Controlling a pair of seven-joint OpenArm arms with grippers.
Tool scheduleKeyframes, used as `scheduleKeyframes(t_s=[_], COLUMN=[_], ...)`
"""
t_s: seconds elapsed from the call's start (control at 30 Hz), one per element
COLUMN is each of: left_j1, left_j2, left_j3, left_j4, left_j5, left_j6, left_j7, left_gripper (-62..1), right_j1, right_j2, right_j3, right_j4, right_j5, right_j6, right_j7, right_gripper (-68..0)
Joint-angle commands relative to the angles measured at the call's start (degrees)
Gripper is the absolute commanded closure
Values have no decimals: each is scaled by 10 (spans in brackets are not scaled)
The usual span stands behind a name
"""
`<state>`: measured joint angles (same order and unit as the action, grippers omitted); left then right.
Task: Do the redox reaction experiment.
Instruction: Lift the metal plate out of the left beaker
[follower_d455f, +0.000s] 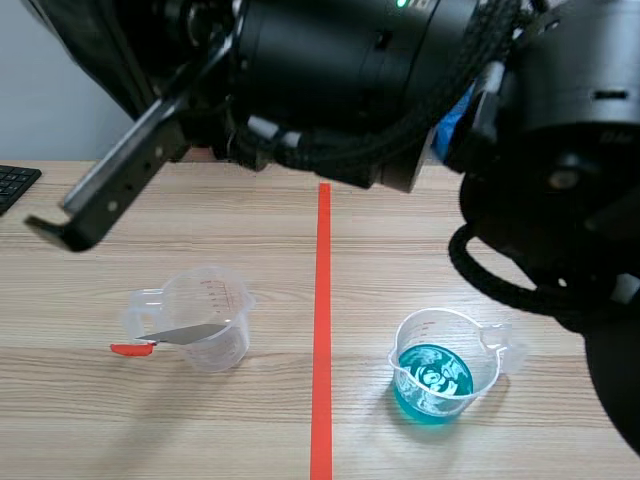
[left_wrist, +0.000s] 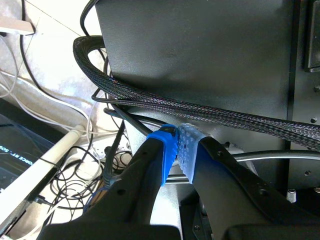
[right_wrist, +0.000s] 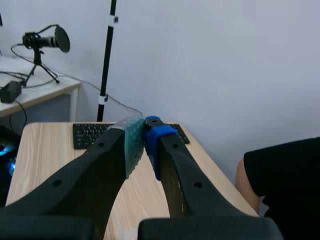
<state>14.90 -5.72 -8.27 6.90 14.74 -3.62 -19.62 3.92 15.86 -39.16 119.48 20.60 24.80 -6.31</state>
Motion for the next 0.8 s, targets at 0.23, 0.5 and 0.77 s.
scheduleKeyframes(t_s=[0.23,0.5,0.77], left_j1=[2,2,2], left_j2=[0,0,0], left_j3=[-1,-1,-1], left_j4=[7,7,7], left_j5=[-1,-1,-1], left_j6=[-1,-1,-1], left_j7=[-3,-3,-3], left_gripper=[-42,-42,-42], right_j1=[10,10,9], right_j2=[-3,0,16], right_j3=[32,33,32], right_j4=[50,51,51], right_j5=[76,80,82], right_j6=[-4,-4,-4], right_j7=[-43,-67,-54], right_gripper=[-7,-116,-679])
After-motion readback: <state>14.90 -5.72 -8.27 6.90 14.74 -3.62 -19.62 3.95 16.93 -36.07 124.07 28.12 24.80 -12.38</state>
